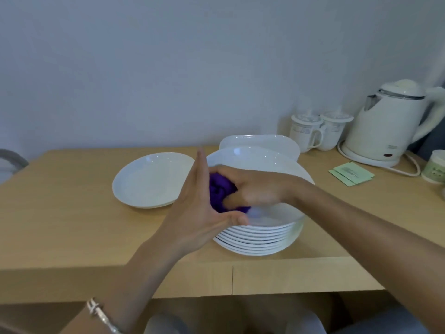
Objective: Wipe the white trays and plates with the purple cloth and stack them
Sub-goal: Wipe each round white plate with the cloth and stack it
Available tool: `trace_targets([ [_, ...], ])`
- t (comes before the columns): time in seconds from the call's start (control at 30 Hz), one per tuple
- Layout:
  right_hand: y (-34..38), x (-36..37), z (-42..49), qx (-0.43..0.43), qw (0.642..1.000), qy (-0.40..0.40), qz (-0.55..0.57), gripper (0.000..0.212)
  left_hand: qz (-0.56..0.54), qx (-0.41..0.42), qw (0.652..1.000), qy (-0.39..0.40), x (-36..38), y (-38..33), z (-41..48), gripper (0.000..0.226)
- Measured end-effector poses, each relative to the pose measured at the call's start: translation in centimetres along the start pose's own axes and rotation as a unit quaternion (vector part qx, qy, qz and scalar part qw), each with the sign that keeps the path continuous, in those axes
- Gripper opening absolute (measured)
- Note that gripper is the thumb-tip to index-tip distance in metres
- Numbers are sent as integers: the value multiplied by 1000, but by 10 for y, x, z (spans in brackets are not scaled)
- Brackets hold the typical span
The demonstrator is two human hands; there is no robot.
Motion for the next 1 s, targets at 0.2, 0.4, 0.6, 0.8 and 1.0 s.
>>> trace_targets([
  [0.2,-43,-29,13,100,966,-148,-188,16,66,2,997,35,-3,-2,3,134],
  [0.4,-40,-19,-65,233,955,-34,-179,31,98,-14,994,48,-2,-8,2,127],
  [0.6,11,5,-28,39,998,-2,-40,24,64,13,997,38,-2,1,1,124],
  [0.8,-15,-3,27,35,987,-127,-88,12,86,-3,995,53,-3,-2,0,122],
  [1.0,-42,-22,-18,193,955,-142,-172,36,359,-47,918,165,-8,-15,3,126],
])
Point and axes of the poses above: each hand's wrist, its own z-axis towards the middle knuckle, its own x-axis out of the palm, y = z × x, the point moved 3 cm from there along z, towards the middle knuckle, and after that the axes turned 11 degrees about -z, right-handed, at the moved point
